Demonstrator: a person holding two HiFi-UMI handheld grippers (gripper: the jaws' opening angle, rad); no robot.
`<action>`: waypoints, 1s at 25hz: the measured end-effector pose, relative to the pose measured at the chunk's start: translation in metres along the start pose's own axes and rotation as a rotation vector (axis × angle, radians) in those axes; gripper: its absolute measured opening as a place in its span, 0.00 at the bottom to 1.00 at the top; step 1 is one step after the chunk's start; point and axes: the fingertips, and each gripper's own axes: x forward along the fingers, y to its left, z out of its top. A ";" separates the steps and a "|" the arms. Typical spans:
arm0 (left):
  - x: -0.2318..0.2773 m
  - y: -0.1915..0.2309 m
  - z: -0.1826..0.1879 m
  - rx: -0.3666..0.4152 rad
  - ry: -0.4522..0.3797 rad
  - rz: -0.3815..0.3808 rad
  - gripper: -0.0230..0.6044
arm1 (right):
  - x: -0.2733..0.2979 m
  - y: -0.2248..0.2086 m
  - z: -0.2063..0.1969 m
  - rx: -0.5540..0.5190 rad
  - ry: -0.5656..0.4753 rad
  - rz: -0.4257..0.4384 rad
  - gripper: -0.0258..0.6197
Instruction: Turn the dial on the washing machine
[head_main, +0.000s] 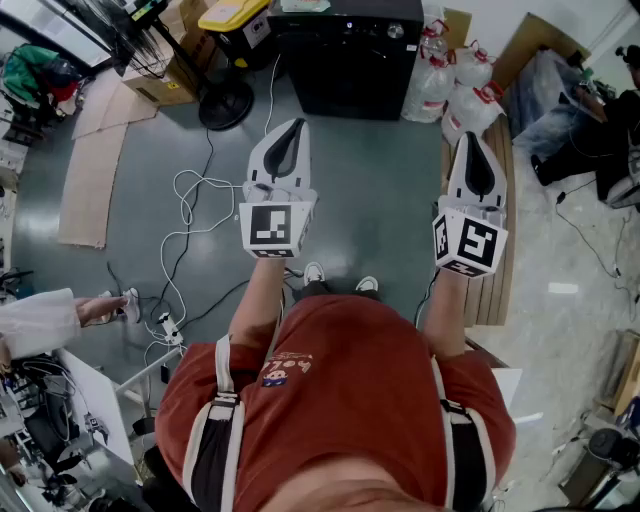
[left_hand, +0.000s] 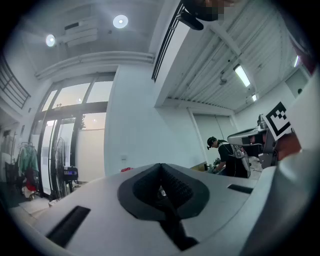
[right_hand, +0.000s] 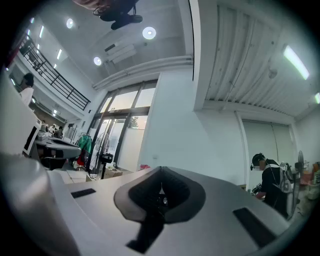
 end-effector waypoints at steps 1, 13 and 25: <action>0.001 -0.005 0.001 0.006 -0.001 0.000 0.05 | -0.001 -0.004 0.000 0.002 -0.002 0.002 0.05; 0.000 -0.073 -0.004 0.042 0.027 0.014 0.05 | -0.024 -0.044 -0.030 0.061 0.023 0.060 0.05; 0.011 -0.081 -0.023 0.043 0.066 0.038 0.05 | -0.007 -0.043 -0.058 0.082 0.072 0.129 0.05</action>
